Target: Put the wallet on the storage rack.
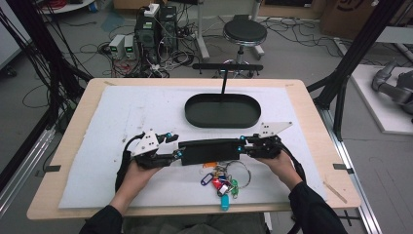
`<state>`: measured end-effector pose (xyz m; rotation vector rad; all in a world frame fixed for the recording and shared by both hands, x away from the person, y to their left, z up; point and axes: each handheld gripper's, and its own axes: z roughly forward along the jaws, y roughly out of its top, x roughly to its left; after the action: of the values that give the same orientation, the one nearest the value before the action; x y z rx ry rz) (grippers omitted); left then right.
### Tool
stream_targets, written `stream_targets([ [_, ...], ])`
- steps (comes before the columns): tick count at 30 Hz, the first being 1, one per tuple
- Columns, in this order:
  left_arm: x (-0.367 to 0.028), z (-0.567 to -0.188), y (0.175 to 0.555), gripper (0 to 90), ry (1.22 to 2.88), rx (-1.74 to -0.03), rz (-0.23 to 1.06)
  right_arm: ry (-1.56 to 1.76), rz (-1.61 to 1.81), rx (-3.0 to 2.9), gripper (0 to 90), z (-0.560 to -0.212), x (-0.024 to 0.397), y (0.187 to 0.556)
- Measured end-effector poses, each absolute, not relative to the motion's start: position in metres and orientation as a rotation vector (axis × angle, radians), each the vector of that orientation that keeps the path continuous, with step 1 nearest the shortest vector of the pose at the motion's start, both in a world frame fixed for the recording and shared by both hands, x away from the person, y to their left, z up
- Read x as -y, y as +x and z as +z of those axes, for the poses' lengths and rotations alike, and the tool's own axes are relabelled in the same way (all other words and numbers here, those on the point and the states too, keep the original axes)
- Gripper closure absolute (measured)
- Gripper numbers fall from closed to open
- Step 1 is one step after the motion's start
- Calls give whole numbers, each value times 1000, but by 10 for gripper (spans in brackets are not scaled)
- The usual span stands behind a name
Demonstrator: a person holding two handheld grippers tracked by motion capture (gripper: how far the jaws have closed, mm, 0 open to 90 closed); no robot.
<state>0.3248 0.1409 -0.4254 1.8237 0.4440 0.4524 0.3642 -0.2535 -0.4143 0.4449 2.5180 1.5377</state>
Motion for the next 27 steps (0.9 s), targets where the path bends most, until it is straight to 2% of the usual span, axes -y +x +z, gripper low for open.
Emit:
stream_targets([
  [3, -139, -430, 331, 415, 1842, -463, 379, 435, 1538, -2524, 763, -414, 254, 364],
  [7, -134, -434, 336, 412, 1856, -466, 305, 424, 1539, -2527, 763, -414, 254, 363],
  [10, -131, -437, 338, 516, 1876, -460, 269, 420, 1537, -2528, 762, -413, 255, 362],
  [11, -131, -438, 338, 516, 1882, -455, 260, 420, 1537, -2528, 762, -413, 255, 362],
  [13, -131, -438, 339, 597, 1883, -453, 251, 421, 1540, -2531, 760, -413, 255, 361],
  [17, -132, -439, 340, 637, 1867, -458, 230, 425, 1537, -2531, 756, -414, 255, 362],
  [20, -133, -438, 339, 725, 1861, -434, 233, 438, 1514, -2535, 744, -415, 256, 363],
  [27, -134, -432, 335, 748, 1818, -399, 260, 457, 1507, -2517, 689, -415, 255, 363],
])
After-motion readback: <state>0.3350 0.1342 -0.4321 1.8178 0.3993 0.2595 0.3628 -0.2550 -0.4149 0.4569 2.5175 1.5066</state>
